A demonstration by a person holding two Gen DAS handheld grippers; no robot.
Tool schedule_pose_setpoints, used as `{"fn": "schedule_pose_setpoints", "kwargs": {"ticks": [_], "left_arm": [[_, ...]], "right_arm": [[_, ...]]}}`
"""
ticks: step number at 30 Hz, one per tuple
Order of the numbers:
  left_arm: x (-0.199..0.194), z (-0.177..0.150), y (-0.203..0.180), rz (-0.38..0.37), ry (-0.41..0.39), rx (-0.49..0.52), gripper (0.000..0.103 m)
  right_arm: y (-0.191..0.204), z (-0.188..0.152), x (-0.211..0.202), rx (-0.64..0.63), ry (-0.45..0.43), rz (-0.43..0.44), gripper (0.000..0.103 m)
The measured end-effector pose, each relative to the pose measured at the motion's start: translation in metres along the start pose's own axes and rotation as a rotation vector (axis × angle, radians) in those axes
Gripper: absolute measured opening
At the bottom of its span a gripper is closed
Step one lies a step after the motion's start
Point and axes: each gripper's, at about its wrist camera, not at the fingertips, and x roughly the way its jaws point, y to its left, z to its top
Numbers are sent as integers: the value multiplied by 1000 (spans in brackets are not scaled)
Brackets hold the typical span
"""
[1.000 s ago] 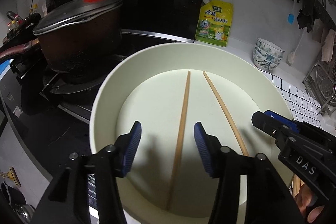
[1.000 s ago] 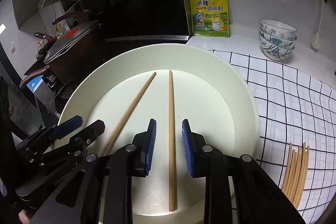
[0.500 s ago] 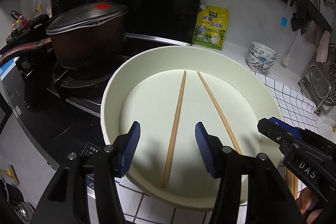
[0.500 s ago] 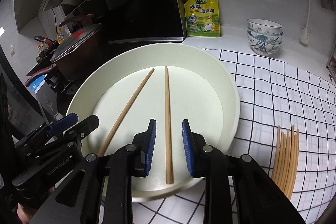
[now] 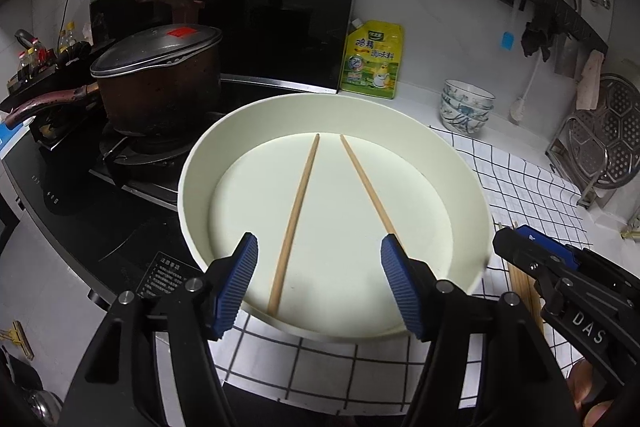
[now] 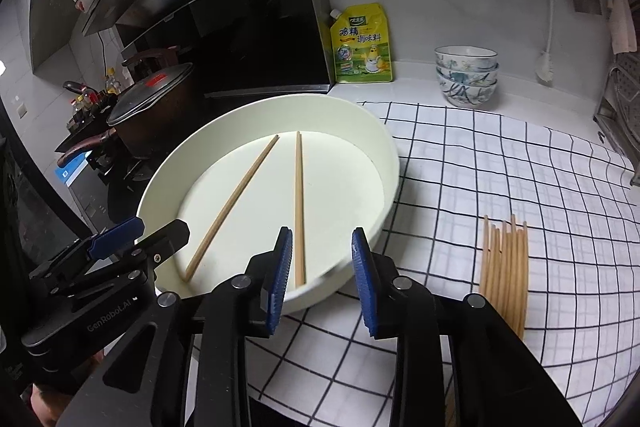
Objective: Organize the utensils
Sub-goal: 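Withdraw both open tools from the basin back to the chopstick row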
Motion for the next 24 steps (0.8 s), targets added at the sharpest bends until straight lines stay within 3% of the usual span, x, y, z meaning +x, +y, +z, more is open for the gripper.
{"fn": "schedule_pose_setpoints", "kwargs": {"ticks": [7, 24], "left_arm": [[-13, -11, -16, -30, -9, -6, 78], [-25, -46, -90, -100, 6, 64, 90]], "right_arm": [[-21, -15, -25, 28, -22, -31, 35], [-107, -72, -68, 109, -7, -193, 46]]}}
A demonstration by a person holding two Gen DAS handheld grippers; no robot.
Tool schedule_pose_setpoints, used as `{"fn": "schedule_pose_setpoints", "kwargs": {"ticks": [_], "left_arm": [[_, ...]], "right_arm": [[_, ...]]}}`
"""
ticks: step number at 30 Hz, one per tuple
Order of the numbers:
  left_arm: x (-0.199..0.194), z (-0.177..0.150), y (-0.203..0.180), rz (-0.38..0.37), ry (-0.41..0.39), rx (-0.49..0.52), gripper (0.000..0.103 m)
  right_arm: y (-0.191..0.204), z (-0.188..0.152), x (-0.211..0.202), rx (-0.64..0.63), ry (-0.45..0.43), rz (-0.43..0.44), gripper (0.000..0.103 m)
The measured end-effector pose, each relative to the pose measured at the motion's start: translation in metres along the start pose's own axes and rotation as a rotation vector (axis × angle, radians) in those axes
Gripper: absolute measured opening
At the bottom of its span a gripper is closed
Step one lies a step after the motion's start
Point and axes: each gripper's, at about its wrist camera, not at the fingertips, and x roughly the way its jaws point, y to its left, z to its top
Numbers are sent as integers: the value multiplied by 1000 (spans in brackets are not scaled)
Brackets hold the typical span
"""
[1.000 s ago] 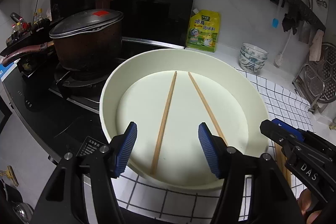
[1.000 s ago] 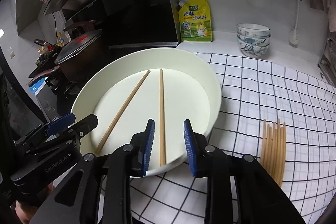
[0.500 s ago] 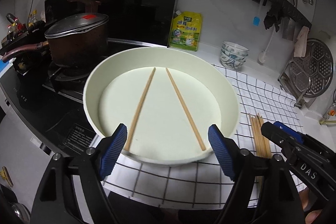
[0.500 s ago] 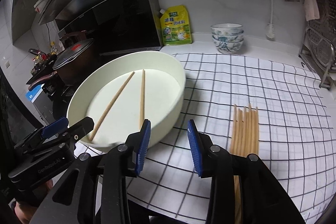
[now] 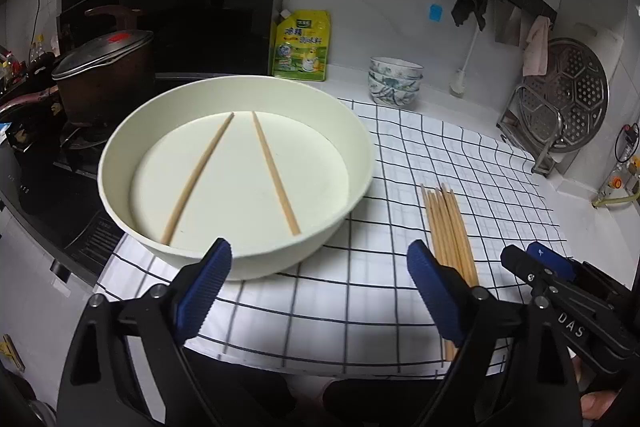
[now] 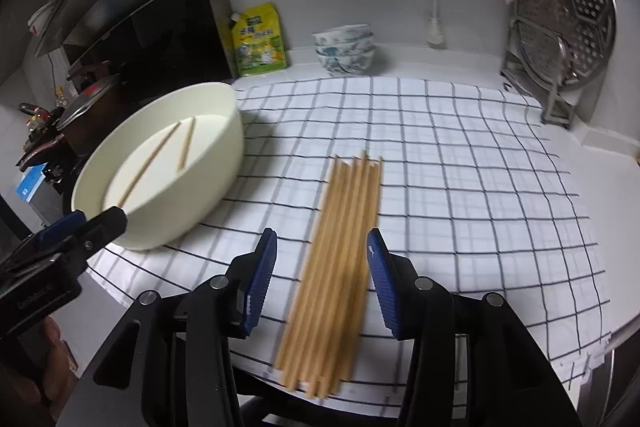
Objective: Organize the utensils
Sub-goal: 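Withdraw both open tools from the basin back to the chopstick row, then close the left tool on a chopstick while the right tool grasps another chopstick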
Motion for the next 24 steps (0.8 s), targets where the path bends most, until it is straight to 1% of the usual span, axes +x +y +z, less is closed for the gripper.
{"fn": "schedule_pose_setpoints", "kwargs": {"ticks": [4, 7, 10, 13, 17, 24], "left_arm": [[4, -7, -19, -4, 4, 18, 90], [11, -13, -29, -3, 20, 34, 91], [20, -21, -36, -2, 45, 43, 92], [27, -26, -41, 14, 63, 58, 92], [37, -29, -42, 24, 84, 55, 92], [50, -31, -47, 29, 110, 65, 92]], "right_arm": [[-19, -10, 2, 12, 15, -25, 50], [-32, -20, 11, 8, 47, -63, 50], [-41, -28, 21, 12, 79, -81, 50], [-45, -33, 28, 11, 92, -91, 50], [-47, -35, 40, 12, 120, -80, 50], [-39, -32, 53, -17, 139, -76, 50]]}}
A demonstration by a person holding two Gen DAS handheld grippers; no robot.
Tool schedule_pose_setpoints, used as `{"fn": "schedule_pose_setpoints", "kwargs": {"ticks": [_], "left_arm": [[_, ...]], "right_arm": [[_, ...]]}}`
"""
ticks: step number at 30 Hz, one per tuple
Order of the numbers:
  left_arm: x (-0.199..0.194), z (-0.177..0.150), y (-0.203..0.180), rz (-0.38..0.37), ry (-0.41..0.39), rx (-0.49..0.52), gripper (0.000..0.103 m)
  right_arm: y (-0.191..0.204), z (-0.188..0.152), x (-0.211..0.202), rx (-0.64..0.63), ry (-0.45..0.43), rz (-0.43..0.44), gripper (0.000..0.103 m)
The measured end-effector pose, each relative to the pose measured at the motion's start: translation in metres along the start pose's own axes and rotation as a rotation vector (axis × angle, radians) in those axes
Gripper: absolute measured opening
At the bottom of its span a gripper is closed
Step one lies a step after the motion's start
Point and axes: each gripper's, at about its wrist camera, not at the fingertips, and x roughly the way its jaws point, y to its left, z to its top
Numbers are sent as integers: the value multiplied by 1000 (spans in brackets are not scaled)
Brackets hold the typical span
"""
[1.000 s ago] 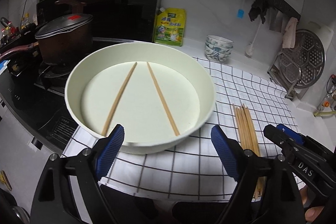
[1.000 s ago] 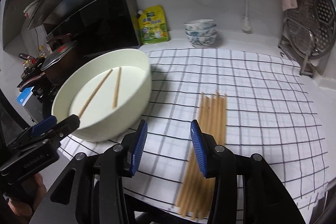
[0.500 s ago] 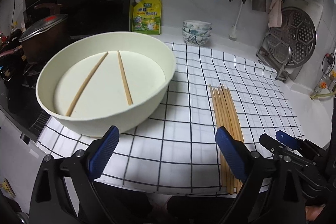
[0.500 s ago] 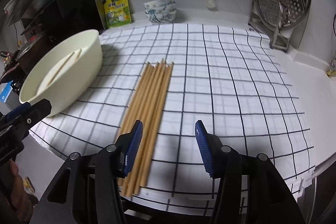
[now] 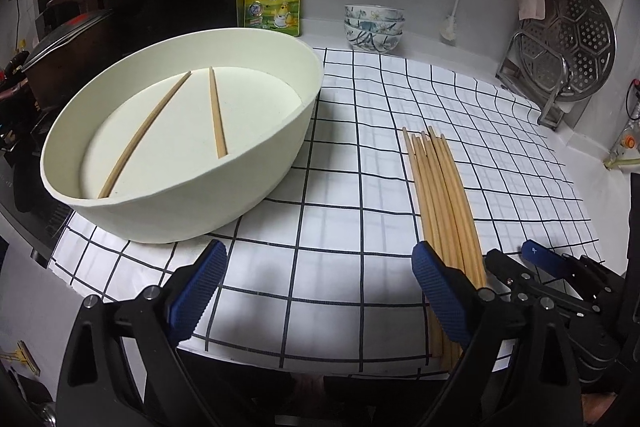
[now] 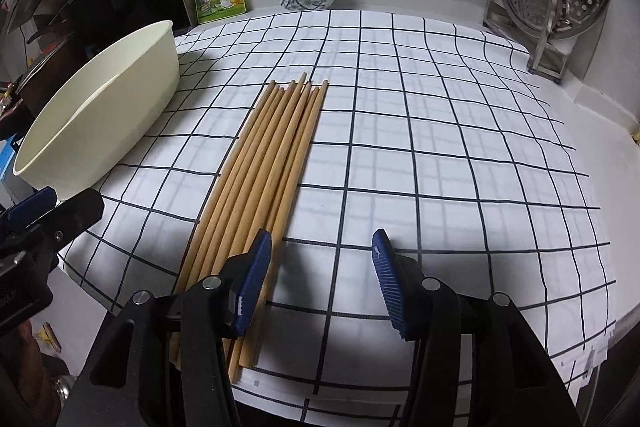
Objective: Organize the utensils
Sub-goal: 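Close the left tool on a chopstick while the right tool grasps another chopstick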
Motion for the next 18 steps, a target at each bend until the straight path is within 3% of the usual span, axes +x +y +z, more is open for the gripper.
{"fn": "schedule_pose_setpoints", "kwargs": {"ticks": [10, 18], "left_arm": [[13, -1, -3, -10, 31, 4, 92], [25, -7, -18, -40, 78, 37, 94]], "right_arm": [[2, 3, 9, -29, 13, -20, 50], [-19, 1, 5, -1, 8, -48, 51]]}}
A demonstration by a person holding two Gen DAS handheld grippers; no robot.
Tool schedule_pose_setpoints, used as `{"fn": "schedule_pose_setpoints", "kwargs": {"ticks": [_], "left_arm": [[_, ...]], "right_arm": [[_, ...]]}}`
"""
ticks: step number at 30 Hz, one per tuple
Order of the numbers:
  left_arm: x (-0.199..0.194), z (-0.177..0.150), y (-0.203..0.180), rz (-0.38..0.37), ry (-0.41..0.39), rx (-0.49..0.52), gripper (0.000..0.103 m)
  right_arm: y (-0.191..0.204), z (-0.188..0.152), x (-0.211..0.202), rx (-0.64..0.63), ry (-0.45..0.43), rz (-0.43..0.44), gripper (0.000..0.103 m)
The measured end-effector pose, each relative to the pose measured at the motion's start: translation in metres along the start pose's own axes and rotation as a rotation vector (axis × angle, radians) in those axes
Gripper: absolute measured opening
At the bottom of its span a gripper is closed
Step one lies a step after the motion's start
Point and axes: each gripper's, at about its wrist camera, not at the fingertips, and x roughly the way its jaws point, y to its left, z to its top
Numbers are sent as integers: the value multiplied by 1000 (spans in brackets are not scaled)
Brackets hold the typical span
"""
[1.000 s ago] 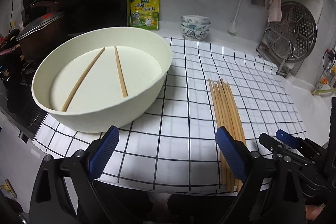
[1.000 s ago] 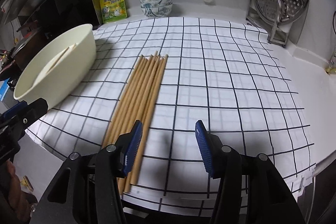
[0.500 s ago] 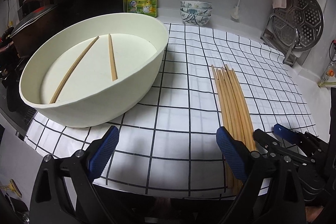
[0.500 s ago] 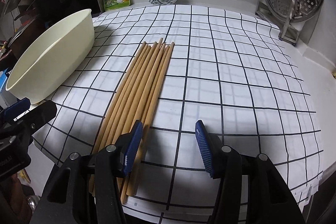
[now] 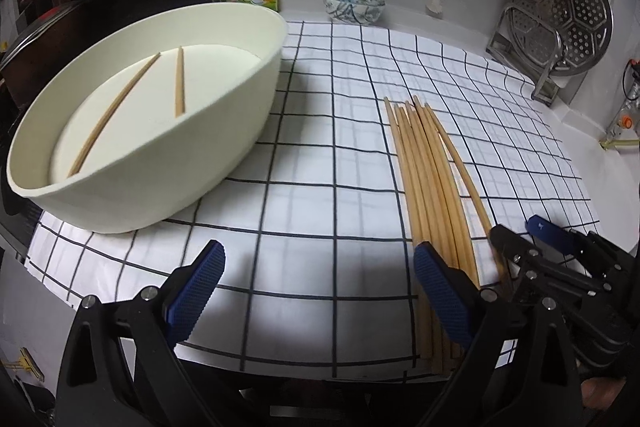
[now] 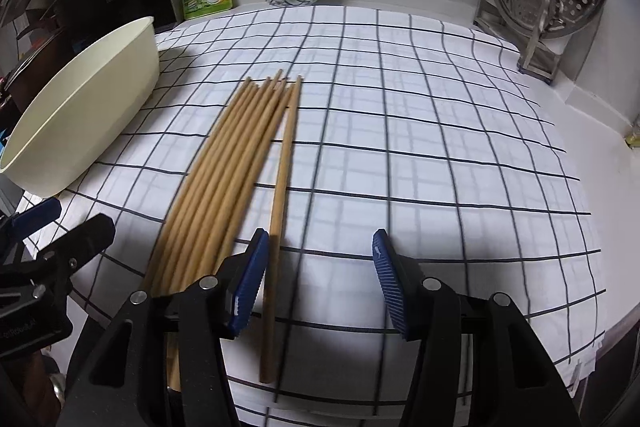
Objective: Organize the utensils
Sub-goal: 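Close the left tool on a chopstick while the right tool grasps another chopstick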
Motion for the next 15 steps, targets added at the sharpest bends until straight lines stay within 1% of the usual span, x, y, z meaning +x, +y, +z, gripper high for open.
{"fn": "schedule_pose_setpoints", "kwargs": {"ticks": [7, 13, 15], "left_arm": [[12, 0, -16, 1, 25, 34, 94], [25, 1, -19, 26, 50, 33, 94], [28, 1, -19, 24, 54, 27, 95]], "right_arm": [[-22, -3, -1, 42, -5, -5, 51], [-20, -4, -2, 34, -11, 20, 51], [-18, -4, -3, 30, -14, 20, 51]]}}
